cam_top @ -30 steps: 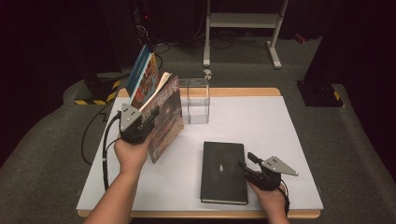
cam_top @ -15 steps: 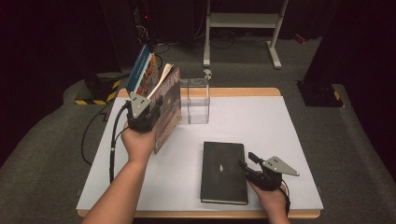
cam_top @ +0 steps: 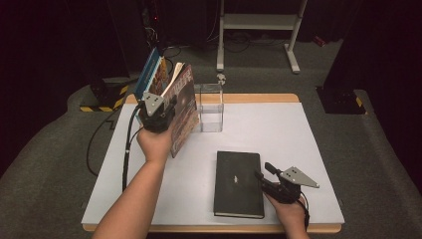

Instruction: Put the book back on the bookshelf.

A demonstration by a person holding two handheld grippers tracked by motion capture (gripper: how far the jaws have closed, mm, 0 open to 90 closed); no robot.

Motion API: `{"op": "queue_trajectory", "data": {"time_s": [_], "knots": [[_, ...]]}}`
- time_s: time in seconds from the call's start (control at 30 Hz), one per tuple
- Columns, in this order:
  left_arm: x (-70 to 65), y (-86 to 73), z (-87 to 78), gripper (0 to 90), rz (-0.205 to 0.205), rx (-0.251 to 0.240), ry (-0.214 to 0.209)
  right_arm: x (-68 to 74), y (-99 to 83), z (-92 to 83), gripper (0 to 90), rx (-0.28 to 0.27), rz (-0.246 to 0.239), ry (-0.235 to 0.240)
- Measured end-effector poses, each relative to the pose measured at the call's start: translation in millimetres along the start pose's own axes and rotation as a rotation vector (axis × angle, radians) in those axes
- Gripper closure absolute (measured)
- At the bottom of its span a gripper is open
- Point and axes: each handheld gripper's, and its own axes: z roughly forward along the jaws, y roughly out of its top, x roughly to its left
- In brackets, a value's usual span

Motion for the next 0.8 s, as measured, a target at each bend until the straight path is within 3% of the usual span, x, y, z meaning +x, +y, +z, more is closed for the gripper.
{"op": "queue_trajectory", "data": {"time_s": [0.23,0.37,0.8], "knots": [[-3.5,-1.9,19.0,84.0,0.03,-0.001,0.015,-0.6,0.3,-0.9,49.5,-0.004,0.0,0.002],[-1.3,0.0,29.9,84.0,0.018,0.002,0.033,-1.5,0.7,-2.1,49.5,-0.009,0.002,0.001],[-2.7,-1.9,55.8,84.0,0.055,-0.015,0.055,-1.9,0.4,-2.6,49.4,-0.011,0.006,0.006]]}}
